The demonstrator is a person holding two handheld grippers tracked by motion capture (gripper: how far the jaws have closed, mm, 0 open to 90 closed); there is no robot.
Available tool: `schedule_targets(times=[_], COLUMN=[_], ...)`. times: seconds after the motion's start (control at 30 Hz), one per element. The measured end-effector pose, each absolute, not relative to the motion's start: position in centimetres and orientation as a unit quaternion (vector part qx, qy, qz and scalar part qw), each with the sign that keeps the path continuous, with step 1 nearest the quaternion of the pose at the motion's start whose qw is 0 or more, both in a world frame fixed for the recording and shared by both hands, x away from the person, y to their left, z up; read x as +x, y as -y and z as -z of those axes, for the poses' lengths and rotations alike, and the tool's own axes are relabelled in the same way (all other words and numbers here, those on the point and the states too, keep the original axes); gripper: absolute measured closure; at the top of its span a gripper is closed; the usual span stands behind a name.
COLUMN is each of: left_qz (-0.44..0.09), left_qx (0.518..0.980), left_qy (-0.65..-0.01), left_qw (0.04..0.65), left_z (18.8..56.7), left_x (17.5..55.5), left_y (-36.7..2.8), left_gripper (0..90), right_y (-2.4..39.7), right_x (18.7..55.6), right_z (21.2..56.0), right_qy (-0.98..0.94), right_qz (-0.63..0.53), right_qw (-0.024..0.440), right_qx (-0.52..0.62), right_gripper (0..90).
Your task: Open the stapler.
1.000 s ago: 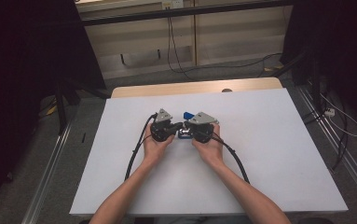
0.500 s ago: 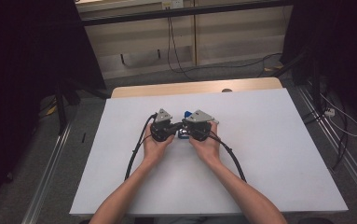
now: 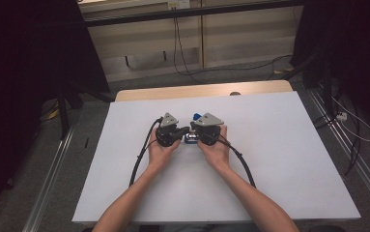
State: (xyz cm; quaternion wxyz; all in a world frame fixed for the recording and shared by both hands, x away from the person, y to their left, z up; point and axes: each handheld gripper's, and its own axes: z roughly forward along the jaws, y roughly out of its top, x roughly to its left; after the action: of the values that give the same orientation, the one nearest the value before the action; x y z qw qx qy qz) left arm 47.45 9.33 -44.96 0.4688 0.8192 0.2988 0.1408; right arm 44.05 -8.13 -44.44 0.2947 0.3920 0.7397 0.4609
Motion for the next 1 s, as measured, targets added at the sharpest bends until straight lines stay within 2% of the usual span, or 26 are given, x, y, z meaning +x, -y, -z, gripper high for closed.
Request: schedule_targets(times=[1.0], left_qz=[-0.147], left_qx=[0.820], left_qy=[-0.297], left_qw=[0.466], left_z=[44.9], left_x=[47.4], left_y=[-9.3], left_gripper=[90.0], right_y=[9.3], right_x=[43.8], right_z=[43.7], right_qy=[-0.730], right_qz=[-0.468], right_qw=[0.301], right_qx=[0.397], right_gripper=[90.0])
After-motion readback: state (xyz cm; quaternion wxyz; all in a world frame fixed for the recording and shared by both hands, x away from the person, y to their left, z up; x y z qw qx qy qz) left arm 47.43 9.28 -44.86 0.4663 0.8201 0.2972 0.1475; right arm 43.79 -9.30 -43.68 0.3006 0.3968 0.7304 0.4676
